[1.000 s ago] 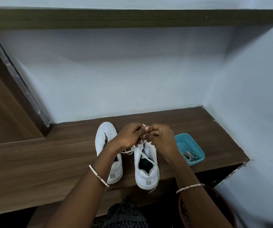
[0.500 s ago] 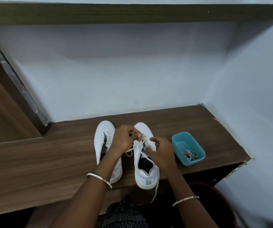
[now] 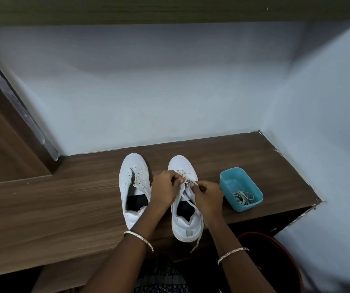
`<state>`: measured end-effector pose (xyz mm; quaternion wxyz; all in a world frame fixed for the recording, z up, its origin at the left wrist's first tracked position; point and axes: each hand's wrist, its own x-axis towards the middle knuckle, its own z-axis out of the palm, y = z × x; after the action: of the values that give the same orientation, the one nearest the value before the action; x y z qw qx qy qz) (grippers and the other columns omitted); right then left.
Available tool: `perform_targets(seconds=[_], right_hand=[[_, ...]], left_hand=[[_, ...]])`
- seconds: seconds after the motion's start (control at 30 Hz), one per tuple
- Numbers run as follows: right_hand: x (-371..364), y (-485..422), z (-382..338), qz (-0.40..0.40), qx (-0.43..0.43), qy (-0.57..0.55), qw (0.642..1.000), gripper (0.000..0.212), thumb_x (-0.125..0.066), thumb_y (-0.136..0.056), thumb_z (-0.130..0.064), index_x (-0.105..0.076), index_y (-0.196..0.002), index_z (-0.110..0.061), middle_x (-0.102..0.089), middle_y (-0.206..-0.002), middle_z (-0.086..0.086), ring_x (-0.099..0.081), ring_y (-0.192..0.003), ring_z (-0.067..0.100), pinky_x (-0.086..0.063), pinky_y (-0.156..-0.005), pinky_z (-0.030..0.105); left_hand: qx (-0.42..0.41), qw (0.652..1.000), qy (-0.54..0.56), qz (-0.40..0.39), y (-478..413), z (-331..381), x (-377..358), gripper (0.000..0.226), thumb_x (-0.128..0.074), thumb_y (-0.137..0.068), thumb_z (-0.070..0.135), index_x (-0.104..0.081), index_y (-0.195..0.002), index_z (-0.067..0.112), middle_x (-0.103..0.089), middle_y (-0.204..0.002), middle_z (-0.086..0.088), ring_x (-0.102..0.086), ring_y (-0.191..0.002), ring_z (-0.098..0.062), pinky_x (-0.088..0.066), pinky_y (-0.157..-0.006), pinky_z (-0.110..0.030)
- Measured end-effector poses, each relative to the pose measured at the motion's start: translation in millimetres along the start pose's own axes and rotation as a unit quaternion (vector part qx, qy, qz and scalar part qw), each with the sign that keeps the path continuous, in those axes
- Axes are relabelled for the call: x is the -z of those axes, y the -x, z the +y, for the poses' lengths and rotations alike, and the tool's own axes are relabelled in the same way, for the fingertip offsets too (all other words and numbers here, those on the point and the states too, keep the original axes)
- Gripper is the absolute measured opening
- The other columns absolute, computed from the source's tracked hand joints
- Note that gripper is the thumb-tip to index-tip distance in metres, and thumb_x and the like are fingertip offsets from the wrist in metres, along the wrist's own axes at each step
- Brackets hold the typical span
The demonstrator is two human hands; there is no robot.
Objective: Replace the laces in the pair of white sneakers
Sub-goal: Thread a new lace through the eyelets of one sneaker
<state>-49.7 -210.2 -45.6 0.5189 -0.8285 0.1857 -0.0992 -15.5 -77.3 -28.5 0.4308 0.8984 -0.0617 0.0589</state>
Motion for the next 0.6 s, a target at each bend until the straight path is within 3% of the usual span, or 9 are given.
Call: perform_targets(seconds=[0.13,0.27,0.6], right_hand=[[1,-5,8,-0.043,-0.058,-0.087,0.994,0.011,-0.072,-0.086,-0.025,-0.079,-0.081,-0.018,-0.074,-0.071,-0.004,-0.072,-0.075,0.018,-0.059,-0.078,0.044],[4,-5,10,-0.078,-0.111,-0.173,0.975,0.009,-0.073,-0.086,-0.020,-0.080,-0.084,-0.016,-0.076,-0.079,0.008,-0.072,-0.086,0.037,-0.059,-0.082,0.053],[6,-8,16,-0.131,-0.142,-0.231,0.954,0.010,-0.072,-0.085,-0.022,-0.080,-0.091,-0.018,-0.078,-0.090,0.008,-0.074,-0.092,0.027,-0.057,-0.091,0.053]], left_hand=[[-0.009,0.999,-0.020,0.028,3,3,-10,0.010,-0.069,-0.088,0.016,-0.075,-0.084,0.009,-0.073,-0.081,-0.004,-0.065,-0.074,-0.018,-0.051,-0.071,-0.033],[-0.028,0.992,-0.120,0.024,7,11,-18,0.018,-0.057,-0.095,0.022,-0.070,-0.094,0.010,-0.070,-0.091,-0.007,-0.065,-0.083,-0.024,-0.052,-0.074,-0.039],[-0.028,0.988,-0.150,0.034,13,16,-27,0.017,-0.051,-0.099,0.016,-0.065,-0.101,0.007,-0.065,-0.100,-0.009,-0.062,-0.087,-0.026,-0.047,-0.075,-0.035]])
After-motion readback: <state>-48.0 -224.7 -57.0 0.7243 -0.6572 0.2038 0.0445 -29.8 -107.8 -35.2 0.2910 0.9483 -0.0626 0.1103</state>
